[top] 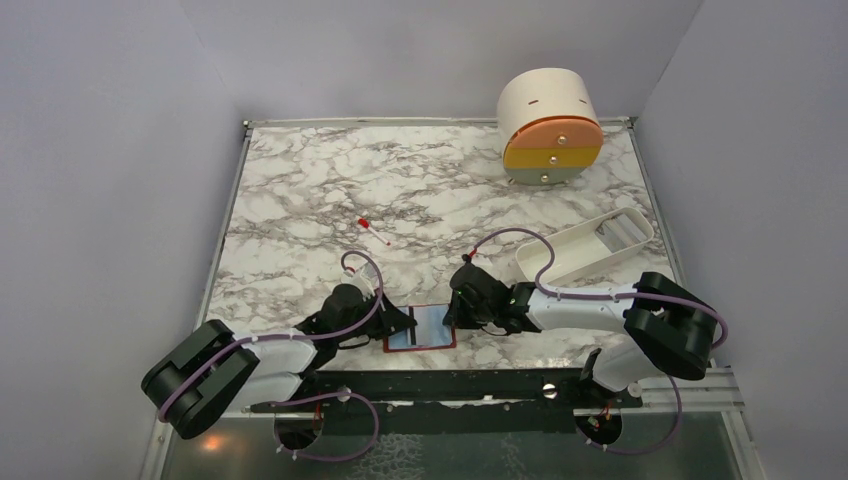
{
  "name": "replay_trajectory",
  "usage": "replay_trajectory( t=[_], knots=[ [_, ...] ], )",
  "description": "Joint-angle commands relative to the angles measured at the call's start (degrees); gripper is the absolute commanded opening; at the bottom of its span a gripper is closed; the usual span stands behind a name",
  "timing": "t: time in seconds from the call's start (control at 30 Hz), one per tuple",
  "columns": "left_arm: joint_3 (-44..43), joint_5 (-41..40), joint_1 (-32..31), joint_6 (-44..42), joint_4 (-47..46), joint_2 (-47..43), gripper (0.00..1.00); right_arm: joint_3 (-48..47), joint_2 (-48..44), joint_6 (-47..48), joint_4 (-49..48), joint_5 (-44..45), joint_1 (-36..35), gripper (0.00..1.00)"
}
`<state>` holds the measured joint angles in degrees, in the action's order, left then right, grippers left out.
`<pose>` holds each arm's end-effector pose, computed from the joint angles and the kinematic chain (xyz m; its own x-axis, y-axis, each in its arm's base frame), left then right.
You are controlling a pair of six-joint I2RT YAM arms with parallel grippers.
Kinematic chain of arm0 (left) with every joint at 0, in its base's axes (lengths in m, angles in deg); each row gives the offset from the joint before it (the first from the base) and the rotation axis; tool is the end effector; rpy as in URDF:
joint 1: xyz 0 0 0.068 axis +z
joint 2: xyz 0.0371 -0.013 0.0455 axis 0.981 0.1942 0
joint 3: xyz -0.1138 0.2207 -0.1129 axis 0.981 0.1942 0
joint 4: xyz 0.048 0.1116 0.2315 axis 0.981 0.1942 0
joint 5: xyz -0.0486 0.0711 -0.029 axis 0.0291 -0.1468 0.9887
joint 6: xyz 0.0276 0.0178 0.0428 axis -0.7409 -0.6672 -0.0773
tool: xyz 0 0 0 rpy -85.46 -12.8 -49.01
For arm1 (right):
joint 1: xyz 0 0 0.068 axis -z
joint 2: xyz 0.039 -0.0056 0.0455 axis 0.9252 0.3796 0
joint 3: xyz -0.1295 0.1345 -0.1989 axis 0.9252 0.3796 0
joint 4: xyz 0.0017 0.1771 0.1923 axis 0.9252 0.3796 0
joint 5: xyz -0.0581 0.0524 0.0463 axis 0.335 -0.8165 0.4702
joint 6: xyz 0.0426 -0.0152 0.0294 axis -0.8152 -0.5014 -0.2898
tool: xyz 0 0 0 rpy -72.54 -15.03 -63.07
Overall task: Put the credit cards into the card holder
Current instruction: Insert the credit card into the card holder.
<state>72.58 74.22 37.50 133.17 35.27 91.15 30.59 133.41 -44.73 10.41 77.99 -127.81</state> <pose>0.1207 -0.1185 0.1100 -0.8823 -0.3727 -0.2874 0.0525 0.5289 -0.8470 0.1359 0.2278 0.1453 -0.9208 0.0943 -0.3784 -0.0789 0.9051 0.4177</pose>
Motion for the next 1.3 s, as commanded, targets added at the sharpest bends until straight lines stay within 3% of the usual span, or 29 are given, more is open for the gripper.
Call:
replay_trajectory(
  t=[0.0,0.17,0.33,0.7,0.97,1.27],
  knots=[
    [2.2,-2.0,-0.9,-0.6,2.5,1.8,0.04,1.9,1.3,-0.1,3.7,1.3,-0.7,0.14],
    [1.7,-1.7,-1.0,-0.8,2.6,2.2,0.32,2.1,1.2,-0.1,3.9,1.4,-0.7,0.14],
    [1.1,-2.4,-1.0,-0.3,3.9,2.2,0.43,2.0,0.7,0.2,4.2,1.5,-0.7,0.14],
    [-0.9,-5.9,-1.0,0.2,14.1,-0.2,0.51,1.6,-0.3,0.8,5.0,2.2,-0.6,0.14],
    [-7.1,-8.7,-1.0,-2.6,28.1,-2.0,0.53,1.5,-1.5,1.2,5.4,2.6,-0.6,0.14],
    [-9.4,-9.2,-1.1,-3.9,32.5,-1.3,0.53,2.1,-1.6,0.8,3.8,1.5,-0.6,0.14]
  ],
)
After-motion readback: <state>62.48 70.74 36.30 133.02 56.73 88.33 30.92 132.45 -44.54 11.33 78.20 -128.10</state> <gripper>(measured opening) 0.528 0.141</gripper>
